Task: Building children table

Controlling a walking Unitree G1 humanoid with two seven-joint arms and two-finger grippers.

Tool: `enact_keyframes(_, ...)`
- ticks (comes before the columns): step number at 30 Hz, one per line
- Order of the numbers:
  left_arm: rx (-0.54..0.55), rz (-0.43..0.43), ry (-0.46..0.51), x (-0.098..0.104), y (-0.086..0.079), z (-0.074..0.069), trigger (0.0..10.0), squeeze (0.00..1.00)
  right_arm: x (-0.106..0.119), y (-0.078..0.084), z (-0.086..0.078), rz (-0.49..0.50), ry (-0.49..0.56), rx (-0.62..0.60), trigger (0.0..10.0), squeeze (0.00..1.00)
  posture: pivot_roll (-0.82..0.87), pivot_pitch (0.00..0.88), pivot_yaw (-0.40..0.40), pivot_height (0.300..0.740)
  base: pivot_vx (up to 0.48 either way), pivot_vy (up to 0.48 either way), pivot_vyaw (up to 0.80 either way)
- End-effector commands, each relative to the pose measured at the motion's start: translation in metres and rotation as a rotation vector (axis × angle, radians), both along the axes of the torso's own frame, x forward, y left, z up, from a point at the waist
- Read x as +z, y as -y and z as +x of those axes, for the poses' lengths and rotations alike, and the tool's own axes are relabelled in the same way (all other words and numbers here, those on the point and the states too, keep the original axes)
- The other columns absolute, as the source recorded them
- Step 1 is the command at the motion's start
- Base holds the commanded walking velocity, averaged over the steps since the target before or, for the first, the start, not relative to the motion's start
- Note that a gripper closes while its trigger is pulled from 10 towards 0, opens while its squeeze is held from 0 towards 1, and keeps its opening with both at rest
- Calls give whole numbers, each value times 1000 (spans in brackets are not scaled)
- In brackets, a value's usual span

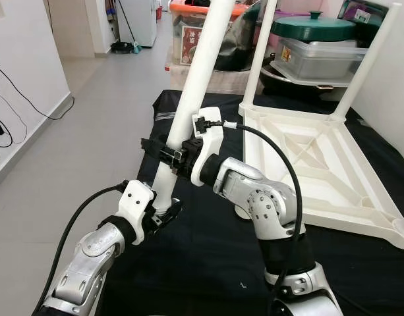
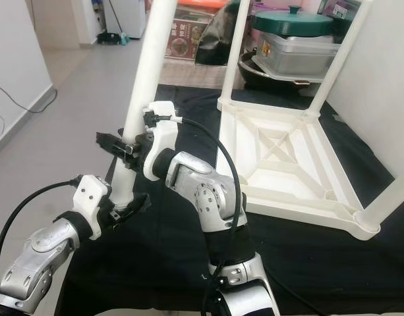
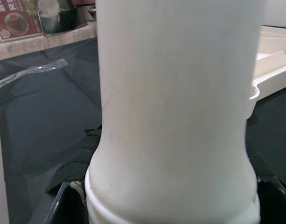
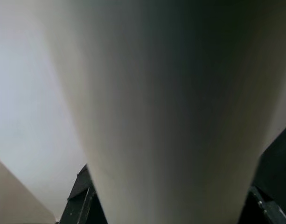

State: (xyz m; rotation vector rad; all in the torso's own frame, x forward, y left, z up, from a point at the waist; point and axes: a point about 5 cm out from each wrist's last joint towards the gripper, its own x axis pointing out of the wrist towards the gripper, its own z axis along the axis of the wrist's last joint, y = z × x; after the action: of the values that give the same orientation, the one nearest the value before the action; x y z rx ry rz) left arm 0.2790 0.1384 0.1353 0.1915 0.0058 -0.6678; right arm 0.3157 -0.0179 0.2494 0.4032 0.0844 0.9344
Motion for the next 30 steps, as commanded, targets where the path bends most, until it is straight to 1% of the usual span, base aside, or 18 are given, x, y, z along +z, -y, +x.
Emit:
enact_keyframes(1,-59,55,-18,-10,12,-5,10000,0,7,-11,-8,55,-1,63,0,0,27,0,-68,740,0,0,0)
enact_keyframes(2,-65,55,-18,-11,14,-5,10000,0,7,-11,-8,73,-17,49,0,0,26,0,-66,740,0,0,0)
enact_keyframes(5,-69,56,-18,-12,15,-5,10000,0,6,-11,-8,84,-28,39,0,0,26,0,-66,740,0,0,0)
enact_keyframes(9,-79,55,-22,-13,16,-5,10000,0,3,-8,-3,119,-69,-21,0,0,24,0,-63,740,0,0,0)
enact_keyframes(12,-79,48,-38,-14,15,-5,10000,0,5,-7,-2,146,-73,-43,0,0,21,0,-64,740,0,0,0)
enact_keyframes(17,-70,42,-57,-18,14,-3,10000,0,6,-5,-1,163,-73,-58,0,0,21,0,-64,740,0,0,0)
enact_keyframes(18,-48,43,-45,-17,12,-1,10000,1000,6,-5,-1,162,-76,-64,0,0,27,0,-67,740,0,0,0)
enact_keyframes(22,-24,28,-41,-16,8,-1,10000,1000,4,-3,-1,151,-66,-86,0,0,24,0,-63,740,0,0,0)
enact_keyframes(24,-28,16,-38,-14,8,-2,10000,1000,4,0,1,142,-52,-110,0,0,20,0,-60,740,0,0,0)
enact_keyframes(25,-28,9,-29,-12,7,-2,10000,1000,5,3,2,134,-41,-129,0,0,20,0,-60,740,0,0,0)
enact_keyframes(29,-22,-34,17,0,7,-2,10000,1000,8,24,13,100,0,-227,0,0,30,0,-59,740,0,0,0)
enact_keyframes(30,-22,-34,17,0,7,-2,10000,1000,8,24,13,100,0,-227,0,0,30,0,-59,740,0,0,0)
